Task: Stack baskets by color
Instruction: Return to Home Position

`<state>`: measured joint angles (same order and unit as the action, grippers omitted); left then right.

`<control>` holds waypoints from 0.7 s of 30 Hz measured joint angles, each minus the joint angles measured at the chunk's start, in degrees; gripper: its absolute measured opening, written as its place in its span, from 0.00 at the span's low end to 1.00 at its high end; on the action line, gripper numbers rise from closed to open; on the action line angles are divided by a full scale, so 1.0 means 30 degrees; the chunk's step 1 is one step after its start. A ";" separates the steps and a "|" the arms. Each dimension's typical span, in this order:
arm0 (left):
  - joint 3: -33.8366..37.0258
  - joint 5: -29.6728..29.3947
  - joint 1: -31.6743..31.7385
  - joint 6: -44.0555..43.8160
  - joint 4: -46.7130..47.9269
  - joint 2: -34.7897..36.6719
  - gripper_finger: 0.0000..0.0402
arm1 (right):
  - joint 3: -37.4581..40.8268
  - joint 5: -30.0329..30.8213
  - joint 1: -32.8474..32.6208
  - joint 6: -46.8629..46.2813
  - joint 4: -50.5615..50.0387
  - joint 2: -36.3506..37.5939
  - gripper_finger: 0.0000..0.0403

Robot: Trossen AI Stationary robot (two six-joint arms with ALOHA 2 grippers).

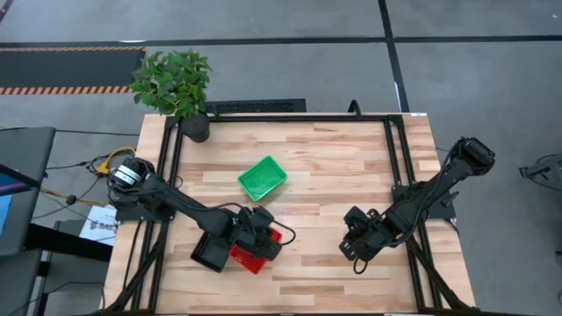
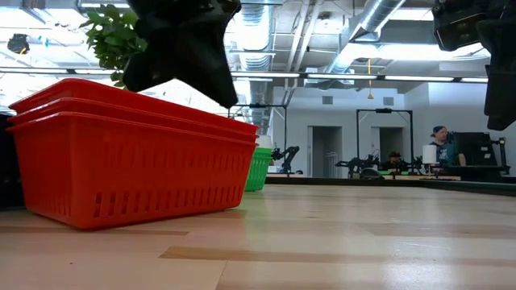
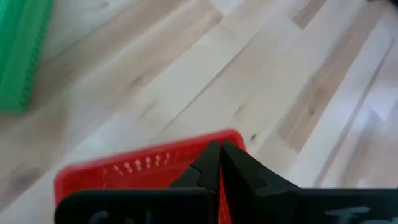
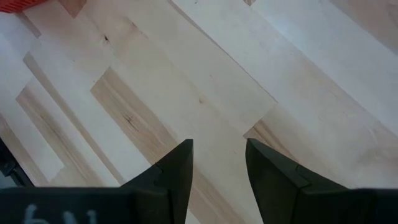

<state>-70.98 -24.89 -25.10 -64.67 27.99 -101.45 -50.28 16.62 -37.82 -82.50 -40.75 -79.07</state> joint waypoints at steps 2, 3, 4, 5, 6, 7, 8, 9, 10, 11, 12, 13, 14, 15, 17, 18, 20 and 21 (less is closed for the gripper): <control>0.0000 -0.0433 0.0146 0.0081 -0.0351 0.0000 0.00 | 0.0000 0.0007 0.0000 0.0000 0.0007 0.0000 0.42; 0.0000 -0.0553 0.0245 0.0135 -0.0666 0.0000 0.00 | 0.0000 0.0007 0.0000 0.0000 0.0007 0.0000 0.42; 0.0000 -0.0644 0.0368 0.0211 -0.0976 0.0007 0.00 | 0.0000 0.0007 0.0000 -0.0005 0.0007 0.0000 0.42; 0.0000 -0.0622 0.0500 0.0446 -0.1238 0.0007 0.00 | 0.0000 0.0009 0.0000 -0.0016 0.0009 0.0000 0.42; 0.0000 -0.0514 0.0614 0.0837 -0.1540 0.0007 0.00 | 0.0000 0.0015 0.0000 -0.0023 0.0015 0.0000 0.42; -0.0054 -0.0296 0.0717 0.1261 -0.1730 0.0056 0.00 | 0.0000 0.0015 0.0018 -0.0029 0.0015 0.0000 0.42; -0.0270 -0.0103 0.0777 0.1641 -0.1533 0.0148 0.00 | 0.0000 0.0015 0.0043 -0.0029 0.0015 0.0000 0.42; -0.0669 0.0119 0.0853 0.2036 -0.1295 0.0212 0.00 | 0.0000 0.0015 0.0104 -0.0029 0.0015 0.0000 0.42; -0.1196 0.0308 0.0898 0.2444 -0.1079 0.0240 0.00 | 0.0000 0.0015 0.0164 -0.0024 0.0020 0.0000 0.42; -0.1790 0.0417 0.0911 0.2868 -0.0603 0.0248 0.00 | 0.0000 0.0019 0.0211 -0.0012 0.0044 0.0000 0.42; -0.2428 0.0551 0.0911 0.3309 0.0219 0.0255 0.00 | 0.0000 0.0029 0.0311 0.0021 0.0087 0.0000 0.42; -0.3118 0.0679 0.0911 0.3852 0.1018 0.0255 0.00 | 0.0000 0.0029 0.0414 0.0096 0.0166 0.0000 0.42; -0.3807 0.0770 0.0911 0.4344 0.1760 0.0255 0.00 | 0.0000 0.0029 0.0510 0.0132 0.0224 0.0000 0.42; -0.4446 0.0761 0.0911 0.4721 0.2438 0.0259 0.00 | 0.0000 0.0037 0.0618 0.0141 0.0240 0.0000 0.42; -0.5808 0.0501 0.0911 0.5085 0.4303 0.0262 0.00 | 0.0000 0.0109 0.0861 0.0182 0.0308 0.0000 0.42; -0.6545 0.0321 0.0911 0.5205 0.5460 0.0262 0.00 | 0.0000 0.0108 0.1034 0.0330 0.0372 0.0000 0.42; -0.8172 0.0206 0.0911 0.5513 0.7271 0.0255 0.00 | 0.0000 0.0017 0.1450 0.0991 0.0806 0.0007 0.42; -0.8987 0.0207 0.0916 0.5724 0.8033 0.0255 0.00 | 0.0000 -0.0125 0.1689 0.1549 0.1154 0.0114 0.42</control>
<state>-97.94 -24.27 -22.35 -47.50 52.08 -100.68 -50.28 16.25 -32.76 -77.85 -37.29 -78.72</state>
